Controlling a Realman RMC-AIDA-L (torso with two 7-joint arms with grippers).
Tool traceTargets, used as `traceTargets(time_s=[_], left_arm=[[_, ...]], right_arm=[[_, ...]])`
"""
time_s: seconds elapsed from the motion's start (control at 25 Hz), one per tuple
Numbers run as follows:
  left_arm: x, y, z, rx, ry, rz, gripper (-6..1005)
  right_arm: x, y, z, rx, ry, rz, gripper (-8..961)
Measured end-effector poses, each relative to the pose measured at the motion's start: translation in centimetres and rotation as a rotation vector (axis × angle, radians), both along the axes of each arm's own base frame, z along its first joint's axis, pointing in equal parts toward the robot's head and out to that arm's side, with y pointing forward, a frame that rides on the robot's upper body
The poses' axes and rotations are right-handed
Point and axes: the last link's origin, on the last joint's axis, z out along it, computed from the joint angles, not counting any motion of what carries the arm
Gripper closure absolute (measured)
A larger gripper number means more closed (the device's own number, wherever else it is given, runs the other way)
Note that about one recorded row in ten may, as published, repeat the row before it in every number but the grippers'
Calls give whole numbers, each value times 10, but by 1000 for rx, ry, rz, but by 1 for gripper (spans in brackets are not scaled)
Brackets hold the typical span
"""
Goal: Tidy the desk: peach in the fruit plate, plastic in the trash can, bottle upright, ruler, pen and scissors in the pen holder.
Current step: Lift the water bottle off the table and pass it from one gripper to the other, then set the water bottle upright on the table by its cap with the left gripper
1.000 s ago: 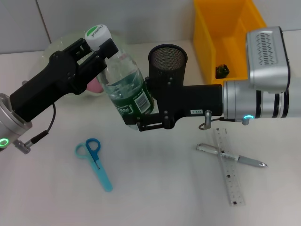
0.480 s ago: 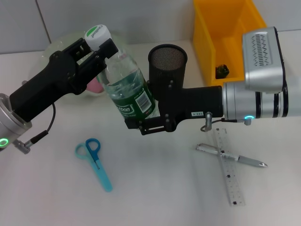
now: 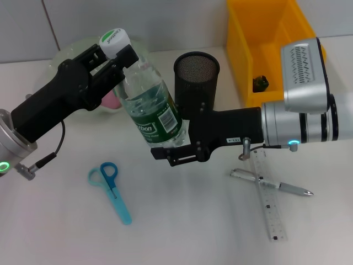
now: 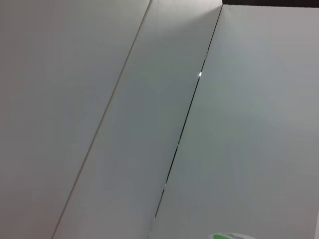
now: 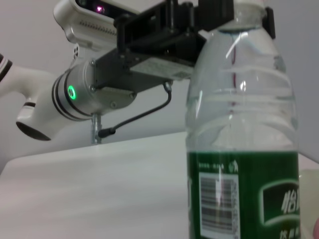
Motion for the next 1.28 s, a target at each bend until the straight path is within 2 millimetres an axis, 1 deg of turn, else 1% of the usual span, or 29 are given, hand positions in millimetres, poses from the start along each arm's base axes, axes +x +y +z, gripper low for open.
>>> traceTargets(time_s=[0.64,0.84,0.92,0.96,1.04,1.28], left_arm=[[1,0,2,5,-10,-6,556],[1,2,4,14,-8,-5,556],[-1,2,5,25,2,1,556],[-4,3,5,43,19,12,556],[-6,3,4,55,29,14,556],[-15,-2,0,148,95,14,555]], right_arm=[[16,-6,0,0,-39,-40,151],[24,-8,2,12,-45,-64,152],[28,-9,6,29,-46,-72,152],[32,-8,12,61,-42,-82,152],[35,-8,16,78,-36,-90,152],[48,-1,44,195,27,-165,151]])
